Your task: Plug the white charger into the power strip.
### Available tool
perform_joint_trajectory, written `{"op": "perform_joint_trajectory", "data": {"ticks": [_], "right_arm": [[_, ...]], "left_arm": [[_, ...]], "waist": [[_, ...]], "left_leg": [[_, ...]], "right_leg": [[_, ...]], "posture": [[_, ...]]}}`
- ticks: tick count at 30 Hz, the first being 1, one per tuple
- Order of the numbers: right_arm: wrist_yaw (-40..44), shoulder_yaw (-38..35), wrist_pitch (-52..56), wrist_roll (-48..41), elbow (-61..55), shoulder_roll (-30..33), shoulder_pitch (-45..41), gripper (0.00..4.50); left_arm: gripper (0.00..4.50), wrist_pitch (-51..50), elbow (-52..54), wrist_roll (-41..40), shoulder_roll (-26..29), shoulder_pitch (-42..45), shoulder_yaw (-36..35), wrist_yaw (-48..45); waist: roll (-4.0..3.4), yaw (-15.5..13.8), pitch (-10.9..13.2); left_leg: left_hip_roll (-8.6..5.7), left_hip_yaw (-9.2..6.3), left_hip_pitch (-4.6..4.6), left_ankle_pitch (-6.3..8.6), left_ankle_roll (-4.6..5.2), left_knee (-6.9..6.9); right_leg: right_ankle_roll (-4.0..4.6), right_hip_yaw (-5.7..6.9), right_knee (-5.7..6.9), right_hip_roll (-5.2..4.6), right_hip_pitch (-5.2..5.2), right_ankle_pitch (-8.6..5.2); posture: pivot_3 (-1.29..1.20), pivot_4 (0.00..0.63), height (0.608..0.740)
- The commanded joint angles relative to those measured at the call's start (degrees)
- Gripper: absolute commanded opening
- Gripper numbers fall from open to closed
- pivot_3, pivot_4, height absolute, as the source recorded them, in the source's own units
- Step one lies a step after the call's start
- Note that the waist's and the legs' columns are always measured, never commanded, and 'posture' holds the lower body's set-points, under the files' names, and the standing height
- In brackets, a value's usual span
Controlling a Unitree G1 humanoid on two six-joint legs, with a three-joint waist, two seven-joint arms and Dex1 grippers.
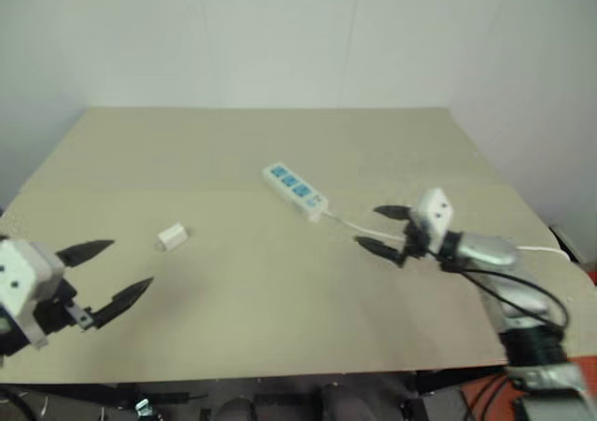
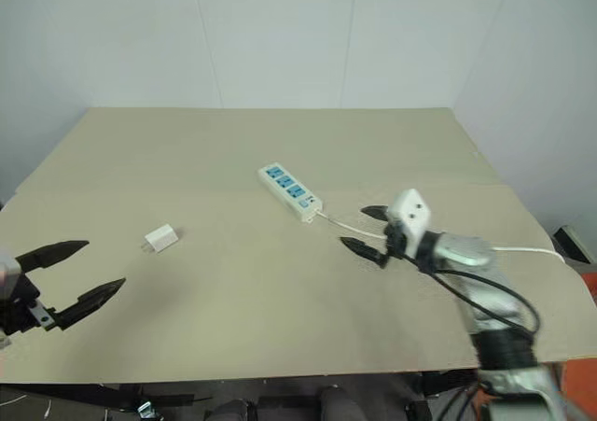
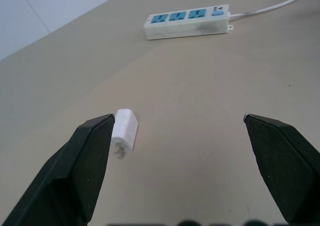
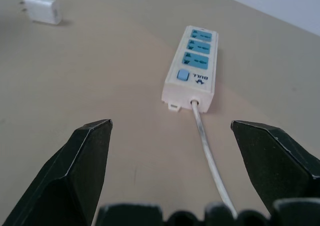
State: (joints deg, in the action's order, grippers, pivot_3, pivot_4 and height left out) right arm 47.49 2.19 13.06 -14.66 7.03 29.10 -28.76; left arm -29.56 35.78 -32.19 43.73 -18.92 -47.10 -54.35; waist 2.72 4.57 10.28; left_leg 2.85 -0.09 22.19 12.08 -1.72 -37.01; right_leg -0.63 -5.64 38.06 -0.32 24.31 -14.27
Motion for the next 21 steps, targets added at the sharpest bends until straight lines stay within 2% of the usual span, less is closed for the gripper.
{"op": "perform_joint_trajectory", "data": {"ticks": [1,4,7,10,17,21], "right_arm": [[-8.87,3.09,1.14,5.91,11.26,-6.18,-8.61,4.47],[-14.37,4.4,0.31,10.02,22.9,-10.15,-14.95,4.47],[-17.2,6.06,-1.45,13.89,33.28,-11.53,-19.66,4.47],[-15.91,6.99,-2.26,15.52,38.98,-11.71,-22.11,3.9],[-8.63,7.31,-4.8,15.34,38.32,-10.71,-21.14,1.54],[-2.35,7.2,-4.65,13.19,29.04,-8.99,-16.98,0.11]], "left_arm": [[4.5,1.79,-0.24,-0.71,1.15,1.64,1.45,0.72],[4.5,2.26,-0.74,-0.64,1.4,2.63,2.77,0.92],[4.5,2.33,-0.38,-0.56,1.15,2.72,3.47,1.37],[4.5,2.47,0.64,-0.82,0.44,1.6,3.01,1.64],[4.5,2.52,1.79,-1.32,-0.27,-0.38,1.84,2.28],[4.5,2.5,1.91,-1.68,-0.08,-0.46,2.25,2.6]], "waist": [[0.0,0.31,0.0],[0.0,0.35,0.0],[-0.01,0.12,0.01],[-0.01,0.36,0.0],[0.0,0.84,0.0],[0.0,0.89,0.0]], "left_leg": [[0.0,0.0,0.02,0.0,0.0,0.0],[-0.01,-0.02,0.15,0.0,0.0,0.02],[-0.07,-0.02,0.26,0.02,0.01,0.04],[-0.12,-0.01,0.32,0.02,0.02,0.03],[-0.04,-0.01,0.09,0.01,0.03,0.03],[-0.03,-0.01,0.12,0.02,0.03,0.04]], "right_leg": [[0.01,0.0,0.0,0.0,0.02,0.01],[0.18,0.02,-0.03,-0.02,0.09,0.1],[0.39,0.08,-0.09,-0.13,0.12,0.22],[0.39,0.07,-0.13,-0.21,0.13,0.23],[0.05,0.08,-0.06,-0.12,-0.03,0.04],[0.05,0.08,-0.07,-0.12,-0.02,0.03]], "posture": [[0.0,0.15,0.74],[0.0,0.15,0.74],[0.0,0.15,0.74],[0.0,0.15,0.74],[0.0,0.15,0.74],[0.0,0.15,0.74]]}}
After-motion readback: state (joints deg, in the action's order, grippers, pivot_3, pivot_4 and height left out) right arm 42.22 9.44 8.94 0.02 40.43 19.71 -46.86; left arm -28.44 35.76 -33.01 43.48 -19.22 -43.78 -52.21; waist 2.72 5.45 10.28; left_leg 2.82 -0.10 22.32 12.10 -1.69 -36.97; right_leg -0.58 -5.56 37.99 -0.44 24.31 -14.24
